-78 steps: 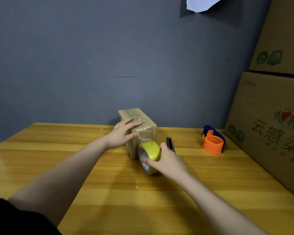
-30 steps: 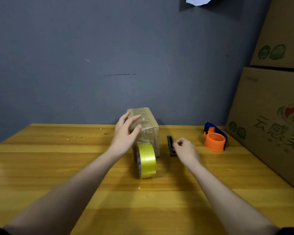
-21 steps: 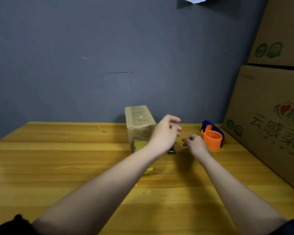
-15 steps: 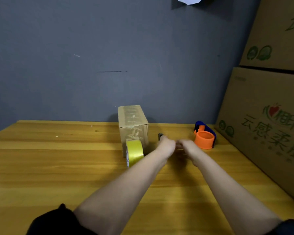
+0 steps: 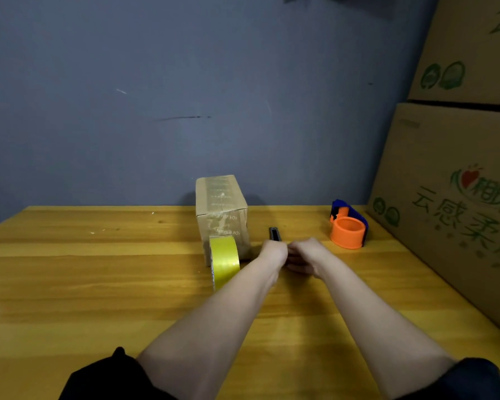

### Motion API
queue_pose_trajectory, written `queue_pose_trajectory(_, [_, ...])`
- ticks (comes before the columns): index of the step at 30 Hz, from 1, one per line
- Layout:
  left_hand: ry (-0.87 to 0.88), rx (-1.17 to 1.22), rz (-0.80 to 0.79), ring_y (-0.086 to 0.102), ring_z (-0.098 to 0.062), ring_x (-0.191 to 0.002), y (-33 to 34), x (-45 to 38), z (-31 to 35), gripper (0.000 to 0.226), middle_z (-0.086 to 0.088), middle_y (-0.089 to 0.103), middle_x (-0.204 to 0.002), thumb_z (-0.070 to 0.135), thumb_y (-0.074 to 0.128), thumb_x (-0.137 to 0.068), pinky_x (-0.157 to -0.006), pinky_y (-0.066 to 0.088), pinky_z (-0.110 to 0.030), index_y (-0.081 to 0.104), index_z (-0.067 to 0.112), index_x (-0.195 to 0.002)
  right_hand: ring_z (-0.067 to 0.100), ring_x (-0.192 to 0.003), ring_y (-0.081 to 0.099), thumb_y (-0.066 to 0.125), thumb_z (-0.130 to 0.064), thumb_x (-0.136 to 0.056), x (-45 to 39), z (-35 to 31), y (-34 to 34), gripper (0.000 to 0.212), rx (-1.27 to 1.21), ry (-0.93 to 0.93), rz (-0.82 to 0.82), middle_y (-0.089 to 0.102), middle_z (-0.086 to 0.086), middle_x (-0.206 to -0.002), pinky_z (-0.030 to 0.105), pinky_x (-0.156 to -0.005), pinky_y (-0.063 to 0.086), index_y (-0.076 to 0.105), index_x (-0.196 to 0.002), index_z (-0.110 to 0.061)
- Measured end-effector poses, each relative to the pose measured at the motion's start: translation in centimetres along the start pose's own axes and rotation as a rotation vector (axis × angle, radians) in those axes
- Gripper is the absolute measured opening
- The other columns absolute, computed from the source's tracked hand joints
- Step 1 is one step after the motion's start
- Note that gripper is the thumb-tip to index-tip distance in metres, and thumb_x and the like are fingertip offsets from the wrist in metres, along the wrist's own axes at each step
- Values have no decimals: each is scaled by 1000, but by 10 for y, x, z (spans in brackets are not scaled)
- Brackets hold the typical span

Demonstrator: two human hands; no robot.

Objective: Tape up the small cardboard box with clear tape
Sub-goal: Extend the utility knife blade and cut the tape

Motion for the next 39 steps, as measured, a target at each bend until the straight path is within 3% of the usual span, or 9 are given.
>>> queue_pose_trajectory(3, [34, -101, 3, 36, -13, -64, -7, -5, -5, 35, -6, 44, -75, 11, 25, -100, -60, 33, -25, 45, 4, -128, 16, -59, 55, 60, -10, -88, 3, 3, 1, 14, 109, -8, 16, 59, 9, -69, 20, -40, 49, 56, -75, -6])
queue_pose_trajectory(8, [-7, 0, -26, 49, -20, -82, -2, -1, -10, 40, -19, 54, -127, 8, 33, -96, -74, 40, -28, 38, 4, -136, 17, -59, 55, 58, -14, -90, 20, 2, 4, 22, 173, -23, -27, 58, 9, -68, 26, -52, 48, 54, -69, -9])
queue_pose_trajectory(13, [76, 100, -15, 55, -28, -116, -1, 5, -23, 44, -20, 52, -134, 10, 40, -95, -87, 41, -28, 34, 10, -139, 18, -67, 60, 48, -11, -95, 40, 13, 2, 11, -68, -32, -129, 61, 10, -75, 21, -44, 54, 57, -89, -8])
queue_pose_trajectory(16, [159, 87, -14, 58, -14, -89, -2, 7, -37, 42, -16, 53, -132, 15, 43, -96, -80, 44, -23, 40, 10, -137, 16, -60, 56, 43, -11, -96, 46, 28, -2, 7, -174, -84, -102, 57, 8, -70, 22, -39, 47, 50, -94, -12])
queue_pose_trajectory(19, [276, 72, 13, 61, -8, -87, -5, 10, -47, 37, -10, 54, -126, 16, 44, -97, -80, 50, -18, 47, 12, -134, 14, -43, 47, 39, -13, -94, 54, 41, 3, 5, -294, -144, -94, 50, 6, -58, 21, -39, 34, 44, -94, -13])
queue_pose_trajectory(23, [358, 168, -105, 47, -4, -33, -8, 24, -47, 23, -2, 47, -62, 11, 39, -99, -33, 44, -20, 55, 10, -116, 14, -31, 38, 32, -9, -95, 69, 44, 18, 10, -428, -220, -165, 44, 8, -56, 17, -35, 27, 39, -91, -14])
queue_pose_trajectory(31, [438, 227, -174, 44, -15, -34, -17, 28, -48, 22, 4, 45, -46, 15, 42, -99, -34, 42, -24, 56, 16, -116, 17, -43, 47, 33, -8, -97, 82, 43, 23, 18, -387, -317, -359, 51, 7, -60, 26, -42, 36, 50, -101, -9])
queue_pose_trajectory(36, [441, 282, -159, 46, -4, -40, -22, 28, -47, 20, -8, 59, -75, 10, 43, -98, -33, 32, -14, 58, 13, -110, 20, -59, 64, 39, -2, -95, 82, 45, 24, 22, -356, -285, -510, 66, 8, -71, 25, -51, 51, 52, -111, -11])
queue_pose_trajectory(39, [457, 273, -150, 49, -21, -54, -23, 25, -50, 19, -9, 65, -84, 12, 46, -97, -36, 35, -18, 60, 20, -106, 18, -60, 63, 46, -1, -92, 83, 45, 25, 26, -344, -299, -546, 65, 7, -74, 25, -51, 51, 51, -115, -11])
Point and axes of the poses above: each hand's wrist, its own x-axis away from the middle knuckle, its own y-axis out of the palm, z = x × y, the point moved 6 cm from there along -x, towards the middle knuckle
